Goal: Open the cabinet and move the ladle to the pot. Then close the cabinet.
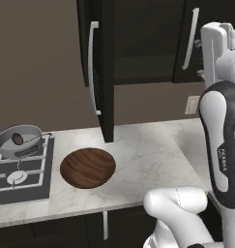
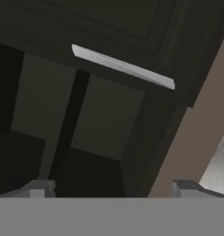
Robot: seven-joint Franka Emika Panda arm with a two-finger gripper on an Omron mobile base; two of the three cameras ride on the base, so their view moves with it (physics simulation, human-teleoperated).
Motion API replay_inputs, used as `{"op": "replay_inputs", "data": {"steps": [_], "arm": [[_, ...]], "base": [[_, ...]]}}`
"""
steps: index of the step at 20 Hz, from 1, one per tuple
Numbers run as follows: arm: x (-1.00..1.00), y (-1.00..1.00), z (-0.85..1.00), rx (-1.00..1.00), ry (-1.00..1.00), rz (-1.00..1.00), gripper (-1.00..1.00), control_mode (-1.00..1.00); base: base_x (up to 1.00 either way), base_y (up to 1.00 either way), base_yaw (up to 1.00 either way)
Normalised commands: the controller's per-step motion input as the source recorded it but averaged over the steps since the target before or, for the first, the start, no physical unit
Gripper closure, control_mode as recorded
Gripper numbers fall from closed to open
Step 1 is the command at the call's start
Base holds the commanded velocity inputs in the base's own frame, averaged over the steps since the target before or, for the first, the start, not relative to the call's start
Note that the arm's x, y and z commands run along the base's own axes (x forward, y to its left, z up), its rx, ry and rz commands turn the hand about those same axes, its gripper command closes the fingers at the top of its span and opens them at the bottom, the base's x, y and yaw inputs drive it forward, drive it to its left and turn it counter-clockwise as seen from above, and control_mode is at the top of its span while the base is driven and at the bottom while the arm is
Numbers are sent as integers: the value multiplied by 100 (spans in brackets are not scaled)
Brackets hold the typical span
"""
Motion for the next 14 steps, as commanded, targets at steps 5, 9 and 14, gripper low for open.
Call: {"op": "replay_inputs", "data": {"steps": [5,9,14], "arm": [[-85,31,0,-11,1,5,-100,-100],[-67,47,0,-10,0,4,-100,-100],[-69,26,0,-2,0,1,-100,-100]], "base": [[0,0,0],[0,0,0],[0,0,0]]}}
